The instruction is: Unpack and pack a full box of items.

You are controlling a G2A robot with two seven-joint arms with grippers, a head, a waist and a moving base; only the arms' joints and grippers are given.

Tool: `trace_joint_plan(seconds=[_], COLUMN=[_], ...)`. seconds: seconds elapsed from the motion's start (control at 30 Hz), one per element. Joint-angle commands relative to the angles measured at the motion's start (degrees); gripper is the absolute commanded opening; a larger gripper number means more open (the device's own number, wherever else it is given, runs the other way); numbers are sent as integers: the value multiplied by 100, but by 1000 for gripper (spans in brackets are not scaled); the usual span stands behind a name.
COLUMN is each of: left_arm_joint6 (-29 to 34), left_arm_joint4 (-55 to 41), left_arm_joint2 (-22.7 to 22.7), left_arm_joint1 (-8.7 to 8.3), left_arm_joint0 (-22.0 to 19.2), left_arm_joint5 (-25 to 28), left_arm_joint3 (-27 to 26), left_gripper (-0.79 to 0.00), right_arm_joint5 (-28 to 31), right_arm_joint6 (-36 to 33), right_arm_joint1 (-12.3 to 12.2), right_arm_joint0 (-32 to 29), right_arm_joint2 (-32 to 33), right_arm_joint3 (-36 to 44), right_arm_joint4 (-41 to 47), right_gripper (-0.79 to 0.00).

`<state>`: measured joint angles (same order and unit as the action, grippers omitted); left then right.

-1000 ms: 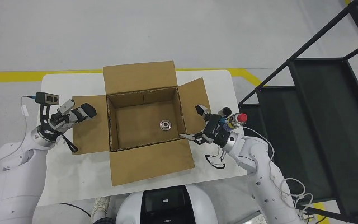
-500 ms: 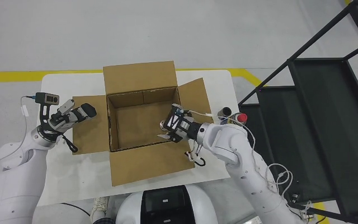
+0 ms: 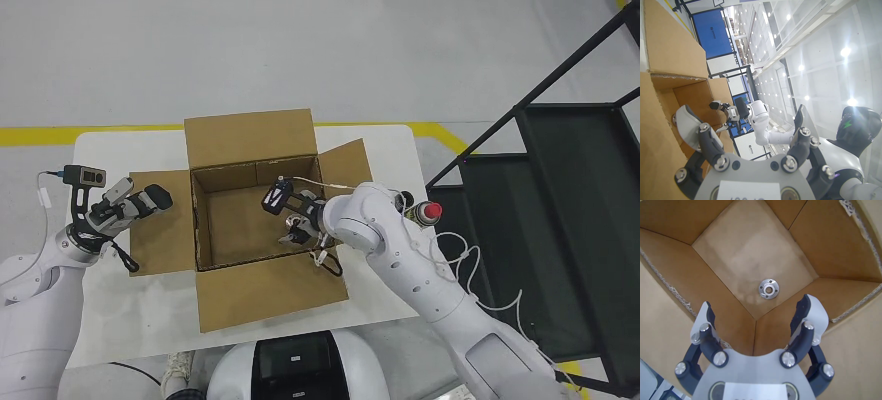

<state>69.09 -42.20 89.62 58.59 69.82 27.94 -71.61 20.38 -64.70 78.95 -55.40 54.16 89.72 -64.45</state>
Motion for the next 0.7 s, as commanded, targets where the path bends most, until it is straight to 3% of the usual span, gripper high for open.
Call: trace_joint_plan(seconds=[0.0,0.67], left_arm_joint6=[0,0], left_arm_joint4=[0,0], left_arm_joint2=[0,0], left_arm_joint1=[0,0], left_arm_joint0=[0,0], left_arm_joint5=[0,0], left_arm_joint3=[0,0], left_gripper=[0,0], right_arm_joint5=[3,-10], right_arm_joint6=[7,7], right_arm_joint1=[-1,11], right_arm_joint0=[1,-6], right_arm_joint2=[1,-73], right_arm_joint3=[3,-101], right_arm_joint4=[-8,27], right_gripper=[0,0])
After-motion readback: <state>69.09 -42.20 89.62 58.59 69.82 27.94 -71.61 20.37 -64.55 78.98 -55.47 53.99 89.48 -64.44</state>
